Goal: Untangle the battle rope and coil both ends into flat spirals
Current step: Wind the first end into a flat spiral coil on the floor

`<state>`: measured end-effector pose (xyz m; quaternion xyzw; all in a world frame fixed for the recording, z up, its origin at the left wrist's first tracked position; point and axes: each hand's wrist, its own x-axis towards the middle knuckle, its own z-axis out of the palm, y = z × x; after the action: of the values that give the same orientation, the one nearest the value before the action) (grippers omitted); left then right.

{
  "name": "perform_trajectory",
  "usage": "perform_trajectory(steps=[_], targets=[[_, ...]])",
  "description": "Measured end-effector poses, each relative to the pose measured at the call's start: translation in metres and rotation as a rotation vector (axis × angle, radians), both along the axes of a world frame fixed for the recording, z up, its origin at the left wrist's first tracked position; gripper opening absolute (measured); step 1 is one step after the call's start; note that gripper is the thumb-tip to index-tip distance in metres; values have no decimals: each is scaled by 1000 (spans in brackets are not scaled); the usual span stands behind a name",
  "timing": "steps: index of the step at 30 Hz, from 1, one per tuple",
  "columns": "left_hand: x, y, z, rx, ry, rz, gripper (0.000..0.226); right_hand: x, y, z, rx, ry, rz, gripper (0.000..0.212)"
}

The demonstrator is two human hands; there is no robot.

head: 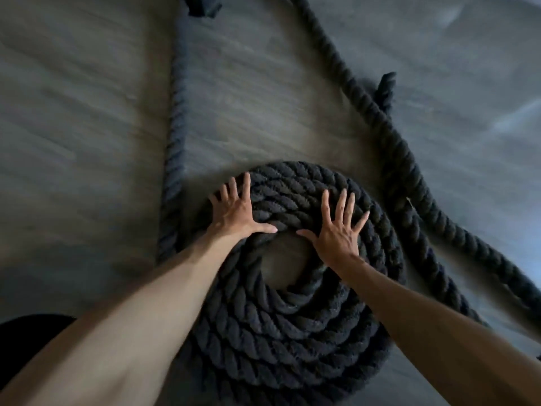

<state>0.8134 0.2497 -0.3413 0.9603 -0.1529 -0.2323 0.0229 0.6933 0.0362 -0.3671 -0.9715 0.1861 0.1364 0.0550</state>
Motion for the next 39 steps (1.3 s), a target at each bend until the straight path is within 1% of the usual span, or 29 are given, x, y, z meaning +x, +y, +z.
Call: perform_trajectory(steps=[4,6,9,11,13,17,21,24,27,29,31,33,34,35,36,37,39], targets=[[35,15,7,53,21,165,152,87,-3,14,24,110,182,111],[59,19,3,71,31,228,153,139,-6,15,20,115,276,113],[89,11,-5,104,0,314,150,210,-14,16,12,142,396,117],[103,2,-5,134,3,383,148,246,-19,18,30,157,440,117],[116,-3,-9,156,-20,454,147,279,-25,14,18,131,515,117],[128,-16,-13,159,-47,604,144,330,-29,10,12,83,706,117],[130,-34,-7,196,-51,766,144,374,-28,14,-23,99,873,116],[137,-37,-9,196,6,875,145,395,-20,15,11,92,972,116],[153,-35,-5,205,91,938,146,407,-14,14,-8,87,1008,114],[163,-34,1,216,126,920,146,406,-16,16,-9,77,972,112],[177,-34,7,185,35,780,139,388,-12,19,28,45,838,107],[196,-38,11,40,-142,601,127,351,-9,19,73,-28,581,96],[209,-42,13,-45,-207,535,122,328,-11,17,79,-60,422,93],[224,-49,14,-110,-228,479,121,304,-17,16,77,-77,269,94],[241,-56,14,-134,-215,414,124,280,-24,13,67,-84,153,96],[258,-63,13,-119,-184,333,127,260,-32,10,50,-86,80,98],[284,-70,8,-54,-112,184,134,236,-43,5,22,-72,28,97]])
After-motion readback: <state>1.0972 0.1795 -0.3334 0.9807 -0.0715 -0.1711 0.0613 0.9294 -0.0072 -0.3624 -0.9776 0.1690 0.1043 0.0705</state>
